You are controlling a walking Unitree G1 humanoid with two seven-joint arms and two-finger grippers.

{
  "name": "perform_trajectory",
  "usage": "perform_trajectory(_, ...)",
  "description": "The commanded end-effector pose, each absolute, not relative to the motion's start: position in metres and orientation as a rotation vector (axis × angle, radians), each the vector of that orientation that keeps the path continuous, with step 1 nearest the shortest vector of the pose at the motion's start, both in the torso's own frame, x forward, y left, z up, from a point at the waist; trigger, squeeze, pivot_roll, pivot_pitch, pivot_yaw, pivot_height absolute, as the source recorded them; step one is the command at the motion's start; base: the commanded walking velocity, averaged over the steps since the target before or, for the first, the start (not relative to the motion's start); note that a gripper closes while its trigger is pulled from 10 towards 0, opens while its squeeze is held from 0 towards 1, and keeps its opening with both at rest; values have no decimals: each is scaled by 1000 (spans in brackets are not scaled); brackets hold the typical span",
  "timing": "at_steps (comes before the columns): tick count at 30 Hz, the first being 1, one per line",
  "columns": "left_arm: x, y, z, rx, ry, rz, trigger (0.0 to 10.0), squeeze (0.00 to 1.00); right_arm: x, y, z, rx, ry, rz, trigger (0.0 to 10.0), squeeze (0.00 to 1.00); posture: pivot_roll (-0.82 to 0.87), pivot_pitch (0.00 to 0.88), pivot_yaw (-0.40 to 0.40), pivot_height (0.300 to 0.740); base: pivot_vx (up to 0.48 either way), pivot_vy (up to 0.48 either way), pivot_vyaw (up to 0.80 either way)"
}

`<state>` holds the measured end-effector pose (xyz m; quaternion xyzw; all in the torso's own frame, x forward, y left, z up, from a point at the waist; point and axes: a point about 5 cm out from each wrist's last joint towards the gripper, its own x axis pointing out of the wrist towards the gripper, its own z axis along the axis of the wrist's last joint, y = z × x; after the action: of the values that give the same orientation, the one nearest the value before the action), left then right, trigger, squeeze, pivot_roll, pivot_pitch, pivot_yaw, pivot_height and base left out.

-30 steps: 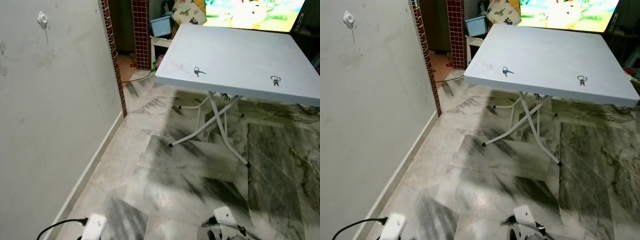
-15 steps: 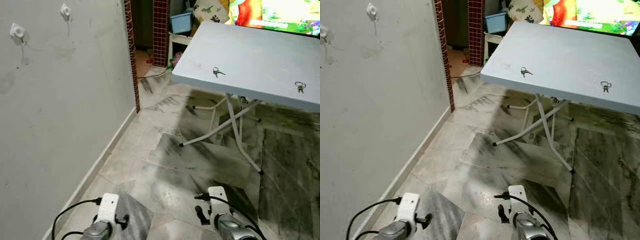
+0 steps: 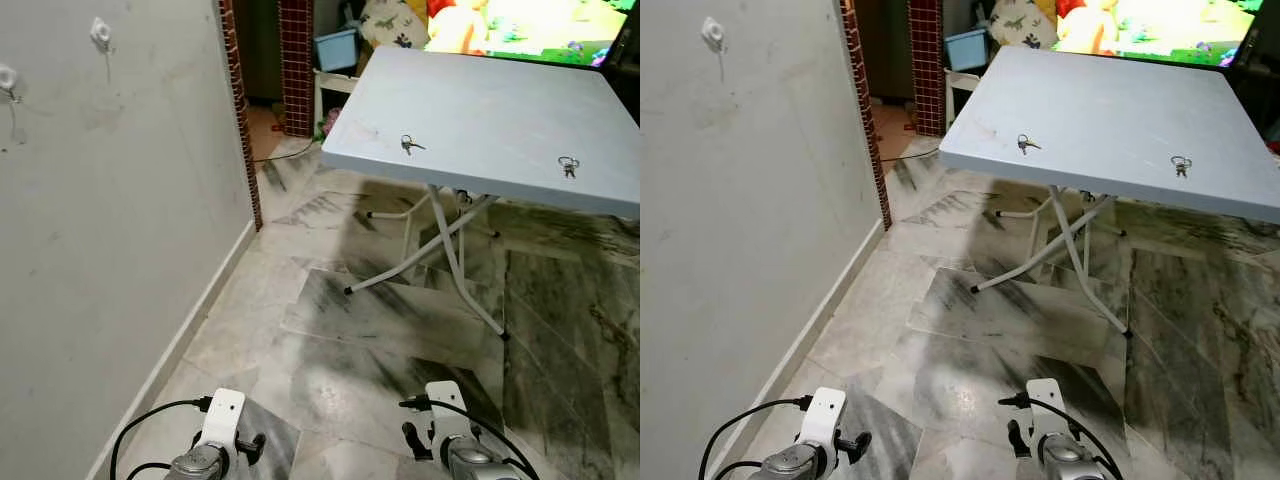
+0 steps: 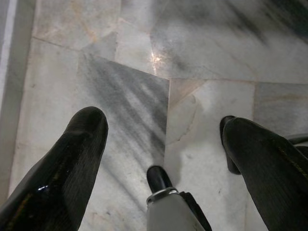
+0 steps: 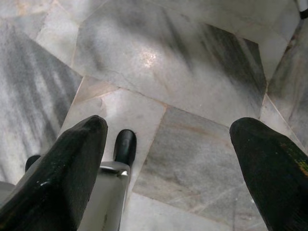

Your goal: Hang keys on a hook

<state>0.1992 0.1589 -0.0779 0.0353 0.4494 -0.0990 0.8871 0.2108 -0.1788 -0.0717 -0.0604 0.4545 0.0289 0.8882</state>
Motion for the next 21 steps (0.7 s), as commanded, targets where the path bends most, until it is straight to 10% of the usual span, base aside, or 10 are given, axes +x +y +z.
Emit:
perform_trajectory(1,200,162,-77,78,940,-201,10000,0,209,-179,-73,-138,957,74,10000,0,29,0,13,740,0,0,-606)
perform_trajectory(21,199,157,-78,77,947,-271,10000,0,207,-177,-74,-183,964,113,10000,0,24,0,20,740,113,0,-607)
